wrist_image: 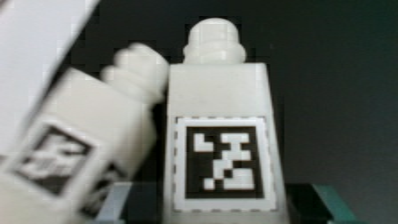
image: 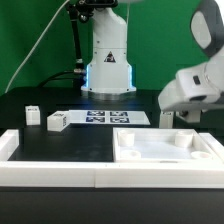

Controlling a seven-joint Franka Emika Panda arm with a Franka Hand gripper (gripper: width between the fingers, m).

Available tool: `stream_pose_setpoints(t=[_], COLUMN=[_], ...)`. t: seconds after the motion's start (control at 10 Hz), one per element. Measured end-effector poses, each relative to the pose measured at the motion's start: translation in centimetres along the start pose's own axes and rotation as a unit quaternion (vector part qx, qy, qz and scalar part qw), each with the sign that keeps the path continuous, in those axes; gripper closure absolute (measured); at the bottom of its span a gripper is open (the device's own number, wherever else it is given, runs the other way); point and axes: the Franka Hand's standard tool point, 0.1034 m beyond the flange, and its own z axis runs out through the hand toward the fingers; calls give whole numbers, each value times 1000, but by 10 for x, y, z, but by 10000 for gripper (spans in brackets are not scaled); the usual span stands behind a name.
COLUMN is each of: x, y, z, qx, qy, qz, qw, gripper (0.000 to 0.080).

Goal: Assemble one leg

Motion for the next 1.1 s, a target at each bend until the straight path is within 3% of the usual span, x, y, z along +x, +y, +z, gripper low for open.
stream_pose_setpoints(t=[0.2, 0.4, 0.6, 0.7, 0.9, 1.1], x=[-13, -5, 0, 6, 12, 3], y=[12, 9, 12, 22, 44, 62], z=[-25, -21, -24, -27, -61, -94], qx=[5, 6, 7, 8, 11, 12], qy=[29, 53, 140, 177, 236, 290], qz=[1, -1, -1, -14, -21, -16], qw=[1000, 999, 990, 984, 971, 957], gripper=[509, 509, 509, 509, 509, 508])
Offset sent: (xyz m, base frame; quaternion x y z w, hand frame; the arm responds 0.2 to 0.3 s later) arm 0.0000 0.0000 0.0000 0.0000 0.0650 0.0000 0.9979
